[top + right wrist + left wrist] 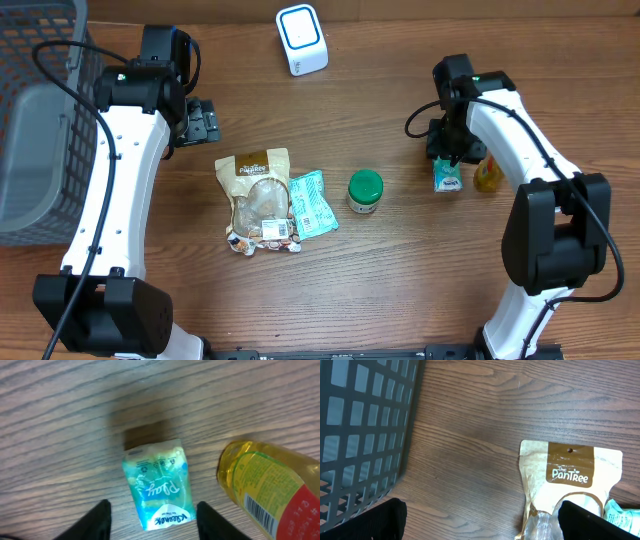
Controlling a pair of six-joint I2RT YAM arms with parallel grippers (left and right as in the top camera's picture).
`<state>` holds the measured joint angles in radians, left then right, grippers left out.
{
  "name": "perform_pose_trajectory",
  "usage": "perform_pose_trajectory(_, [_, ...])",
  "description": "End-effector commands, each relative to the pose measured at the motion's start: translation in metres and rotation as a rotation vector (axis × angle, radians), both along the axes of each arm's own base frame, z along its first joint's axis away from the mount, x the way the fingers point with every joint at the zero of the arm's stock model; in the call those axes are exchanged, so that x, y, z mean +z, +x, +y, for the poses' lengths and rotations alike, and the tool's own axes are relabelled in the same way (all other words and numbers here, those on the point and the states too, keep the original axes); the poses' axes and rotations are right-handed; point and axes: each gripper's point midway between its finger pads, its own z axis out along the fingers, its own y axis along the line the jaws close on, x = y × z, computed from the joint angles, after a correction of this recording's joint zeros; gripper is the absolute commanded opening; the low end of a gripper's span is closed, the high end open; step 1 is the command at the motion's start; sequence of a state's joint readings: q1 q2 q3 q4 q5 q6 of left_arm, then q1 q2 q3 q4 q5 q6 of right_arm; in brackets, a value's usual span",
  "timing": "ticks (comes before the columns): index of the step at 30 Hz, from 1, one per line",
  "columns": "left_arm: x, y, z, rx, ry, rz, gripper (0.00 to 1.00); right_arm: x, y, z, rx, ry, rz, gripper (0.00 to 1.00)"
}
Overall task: Scan the item barcode
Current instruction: 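Release the Kleenex pack and move the right gripper over the green-lidded jar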
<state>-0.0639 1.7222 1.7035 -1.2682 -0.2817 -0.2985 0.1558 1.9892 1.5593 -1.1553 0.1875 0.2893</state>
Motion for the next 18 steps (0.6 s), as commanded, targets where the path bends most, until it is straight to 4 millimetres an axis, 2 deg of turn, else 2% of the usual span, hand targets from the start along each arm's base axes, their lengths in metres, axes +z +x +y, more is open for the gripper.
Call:
perform_pose_trajectory(1, [0.003,0.003,0.004,0.002,0.014,-0.009,1.00,0.017,0.006,0.024,0.002,0.020,-0.057,0.58])
perform_pose_trajectory(3, [0.003,0.003,0.004,0.002,0.014,-0.009,0.99,0.029,0.008,0.036,0.013,0.030,-0.090,0.62])
perform_pose_trajectory(9, [0.003,0.003,0.004,0.002,0.014,-0.009,1.00,0.084,0.005,0.078,0.052,0.113,-0.231,0.72])
perform_pose_trajectory(12, [0.003,0.003,0.004,0.002,0.014,-0.009,1.00,0.108,-0.003,0.097,0.084,0.215,-0.268,0.86])
perform_pose_trajectory(16, [0.003,0.003,0.004,0.002,0.014,-0.009,1.00,0.126,-0.018,0.121,0.116,0.373,-0.252,0.90])
perform_pose_trajectory(17, [0.003,0.003,0.004,0.002,0.014,-0.009,1.00,0.127,-0.021,0.126,0.123,0.407,-0.237,0.99])
perform_pose_trajectory(18, [0.003,0.003,0.004,0.002,0.014,-0.009,1.00,0.127,-0.024,0.131,0.129,0.437,-0.223,1.00])
